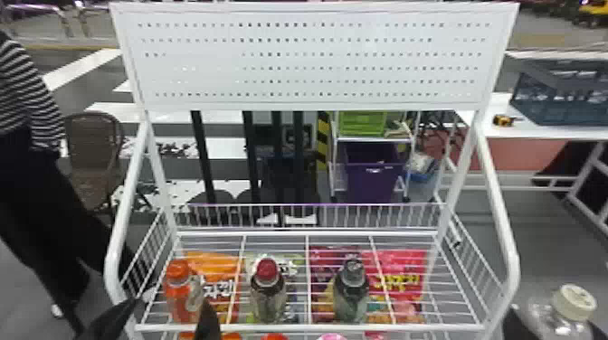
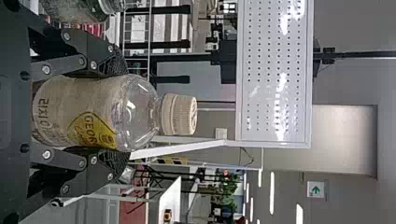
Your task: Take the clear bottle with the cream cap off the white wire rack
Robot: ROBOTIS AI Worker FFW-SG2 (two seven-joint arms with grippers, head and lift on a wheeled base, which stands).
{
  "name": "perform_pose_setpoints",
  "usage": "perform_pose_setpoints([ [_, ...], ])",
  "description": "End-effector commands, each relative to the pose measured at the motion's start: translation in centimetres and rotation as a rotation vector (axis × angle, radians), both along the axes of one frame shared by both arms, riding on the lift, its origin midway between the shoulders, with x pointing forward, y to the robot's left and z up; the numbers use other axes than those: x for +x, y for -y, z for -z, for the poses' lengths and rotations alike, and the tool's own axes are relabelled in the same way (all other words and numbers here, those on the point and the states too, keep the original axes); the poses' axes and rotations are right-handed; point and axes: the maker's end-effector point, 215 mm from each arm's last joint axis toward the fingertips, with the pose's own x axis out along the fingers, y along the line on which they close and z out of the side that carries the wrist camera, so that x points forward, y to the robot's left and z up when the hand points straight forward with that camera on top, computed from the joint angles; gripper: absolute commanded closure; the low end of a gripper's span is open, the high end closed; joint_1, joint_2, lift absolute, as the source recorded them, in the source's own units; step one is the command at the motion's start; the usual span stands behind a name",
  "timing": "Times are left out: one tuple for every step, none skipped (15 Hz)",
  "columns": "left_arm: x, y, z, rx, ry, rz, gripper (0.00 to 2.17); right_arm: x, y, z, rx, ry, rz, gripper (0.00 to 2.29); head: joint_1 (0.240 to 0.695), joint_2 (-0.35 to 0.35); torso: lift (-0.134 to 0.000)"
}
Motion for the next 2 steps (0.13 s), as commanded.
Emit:
perform_pose_setpoints([
  [0.01, 0.01, -0.07, -0.002, 0.001, -0.001, 0.14, 0.00, -0.08, 0.00, 0.002, 0.000, -0.003, 1.48, 0.499, 0.000, 0.000],
  [0.01, 0.01, 0.02, -0.001, 0.000, -0.001, 0.14, 0.00, -0.01, 0.00, 0.001, 0.000, -0.002, 1.48, 0.499, 0.000, 0.000],
])
